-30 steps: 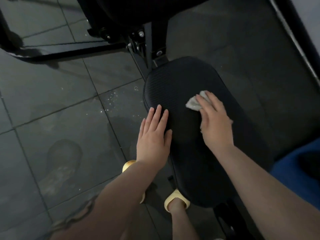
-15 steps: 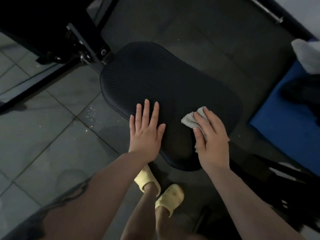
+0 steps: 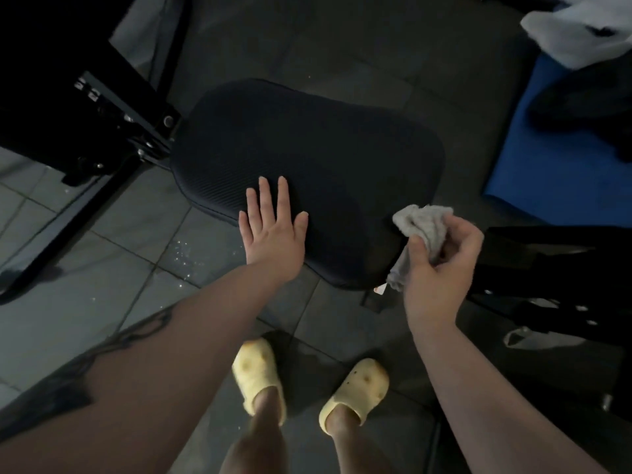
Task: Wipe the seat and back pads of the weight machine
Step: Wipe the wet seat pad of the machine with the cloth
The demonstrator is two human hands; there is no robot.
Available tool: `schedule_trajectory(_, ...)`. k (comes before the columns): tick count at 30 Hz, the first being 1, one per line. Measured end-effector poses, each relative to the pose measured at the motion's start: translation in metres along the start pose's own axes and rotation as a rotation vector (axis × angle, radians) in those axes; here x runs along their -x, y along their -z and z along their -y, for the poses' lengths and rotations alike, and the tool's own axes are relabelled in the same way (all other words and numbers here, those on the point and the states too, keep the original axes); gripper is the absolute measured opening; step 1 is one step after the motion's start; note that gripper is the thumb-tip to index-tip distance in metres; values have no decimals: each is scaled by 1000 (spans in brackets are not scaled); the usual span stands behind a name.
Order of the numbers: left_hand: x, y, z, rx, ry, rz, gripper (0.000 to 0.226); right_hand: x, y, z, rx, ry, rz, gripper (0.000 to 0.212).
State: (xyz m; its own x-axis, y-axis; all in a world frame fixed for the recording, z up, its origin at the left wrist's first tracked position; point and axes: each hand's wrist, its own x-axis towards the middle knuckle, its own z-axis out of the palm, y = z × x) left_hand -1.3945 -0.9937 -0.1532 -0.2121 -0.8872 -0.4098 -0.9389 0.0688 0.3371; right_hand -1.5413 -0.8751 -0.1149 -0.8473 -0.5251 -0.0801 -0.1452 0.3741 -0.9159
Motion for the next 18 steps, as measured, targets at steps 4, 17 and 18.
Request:
schedule_trajectory(4, 5, 3, 2, -20, -82, -49, 62, 25, -15, -11, -69, -157, -164, 29)
schedule_trajectory(17, 17, -3, 5, 25, -275, -35, 57, 75, -36, -22, -132, -302, -453, 18)
schedule_trajectory(18, 18, -5, 4, 29, -266, -41, 57, 82, -43, -20, -118, -329, -458, 17)
